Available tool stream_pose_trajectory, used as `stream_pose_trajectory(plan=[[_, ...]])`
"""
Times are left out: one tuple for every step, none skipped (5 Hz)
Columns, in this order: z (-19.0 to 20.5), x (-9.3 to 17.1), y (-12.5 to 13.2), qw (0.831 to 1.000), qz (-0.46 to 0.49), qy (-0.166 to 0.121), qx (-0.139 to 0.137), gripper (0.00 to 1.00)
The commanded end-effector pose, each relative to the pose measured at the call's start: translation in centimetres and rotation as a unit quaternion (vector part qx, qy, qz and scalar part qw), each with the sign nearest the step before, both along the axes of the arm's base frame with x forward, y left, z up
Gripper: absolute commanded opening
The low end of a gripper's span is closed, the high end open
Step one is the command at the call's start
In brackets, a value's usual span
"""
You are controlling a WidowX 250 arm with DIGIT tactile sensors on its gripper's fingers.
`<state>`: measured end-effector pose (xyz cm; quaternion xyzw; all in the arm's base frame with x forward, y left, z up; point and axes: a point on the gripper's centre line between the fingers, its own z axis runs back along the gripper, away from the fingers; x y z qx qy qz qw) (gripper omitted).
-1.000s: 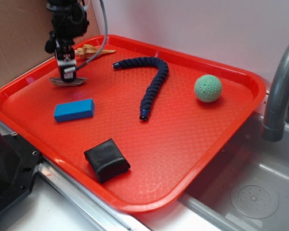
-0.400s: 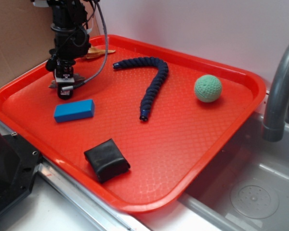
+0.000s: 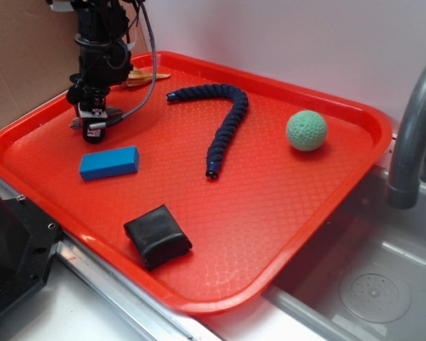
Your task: Grab the wood chip.
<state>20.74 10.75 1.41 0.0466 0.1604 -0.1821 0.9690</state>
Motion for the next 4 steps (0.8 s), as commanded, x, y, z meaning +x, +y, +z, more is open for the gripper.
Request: stream_pose_trajectory(plan=[[8.9, 2.6, -2.8, 0.984, 0.152, -0.088, 0.041, 0.00], [14.4, -0.4, -7.0, 0.947, 0.275, -0.163, 0.008, 0.00], [19.3, -3.0, -10.6, 0.929, 0.312, -0.199, 0.000, 0.00], [24.3, -3.4, -11.2, 0.928, 0.309, -0.208, -0.007, 0.00]])
